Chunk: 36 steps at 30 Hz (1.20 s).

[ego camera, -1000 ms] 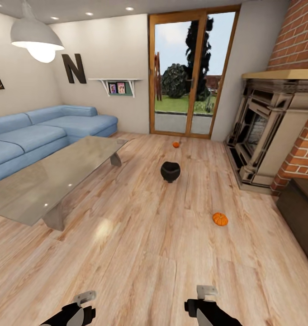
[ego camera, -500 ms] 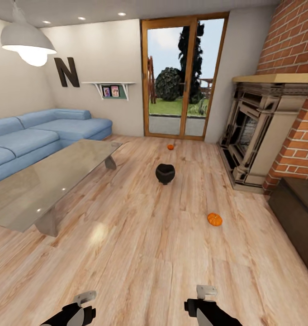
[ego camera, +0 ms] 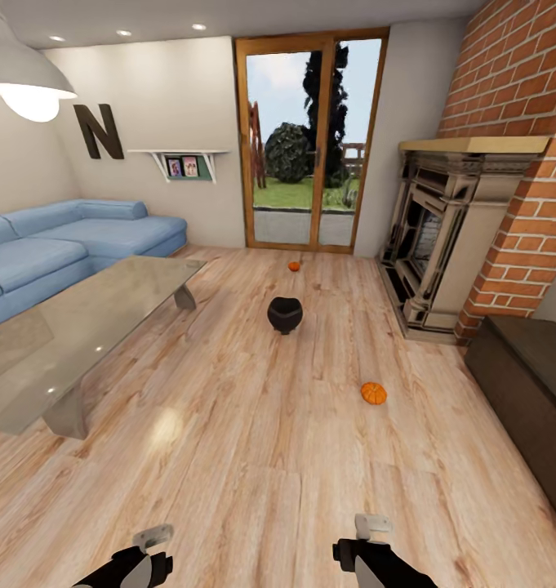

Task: Place each of the two pumpkins and all three candles from the living room inside a cabinet in the living room (use any cabinet), then make sure every cabinet is closed, and position the cauldron so it is next to a table in the living room.

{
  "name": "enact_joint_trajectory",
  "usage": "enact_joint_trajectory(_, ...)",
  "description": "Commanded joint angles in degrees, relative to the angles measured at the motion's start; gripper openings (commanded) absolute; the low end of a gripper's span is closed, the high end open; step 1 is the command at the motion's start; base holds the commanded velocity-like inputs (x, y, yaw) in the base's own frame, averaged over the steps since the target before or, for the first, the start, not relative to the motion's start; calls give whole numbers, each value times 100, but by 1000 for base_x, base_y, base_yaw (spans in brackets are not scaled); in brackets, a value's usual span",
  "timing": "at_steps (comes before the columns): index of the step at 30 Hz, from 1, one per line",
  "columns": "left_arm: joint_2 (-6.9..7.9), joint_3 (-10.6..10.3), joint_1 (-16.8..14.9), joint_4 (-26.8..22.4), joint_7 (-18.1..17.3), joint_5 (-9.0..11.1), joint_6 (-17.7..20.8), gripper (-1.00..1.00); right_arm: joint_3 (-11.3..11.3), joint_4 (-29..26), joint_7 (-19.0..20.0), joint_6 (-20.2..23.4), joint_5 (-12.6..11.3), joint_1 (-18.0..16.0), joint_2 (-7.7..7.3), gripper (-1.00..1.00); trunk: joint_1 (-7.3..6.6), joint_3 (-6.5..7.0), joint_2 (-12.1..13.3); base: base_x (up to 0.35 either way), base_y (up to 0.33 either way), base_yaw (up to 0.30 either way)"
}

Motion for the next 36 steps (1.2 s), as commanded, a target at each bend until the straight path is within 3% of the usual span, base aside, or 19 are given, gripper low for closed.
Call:
enact_joint_trajectory(1,-1,-3,0,0,0,2,-3,100,-1,0,-4,2,0,0,0,100,0,0,0,0,0,-12)
enact_joint_trajectory(7,1,-6,0,0,1,-24,-10,100,3,0,0,-2,0,1,0,100,0,0,0,136,0,-3)
enact_joint_trajectory(36,1,-34,9,-6,3,-51,-9,100,-5,-6,10,36,-4,-1,2,100,0,0,0,326,0,0)
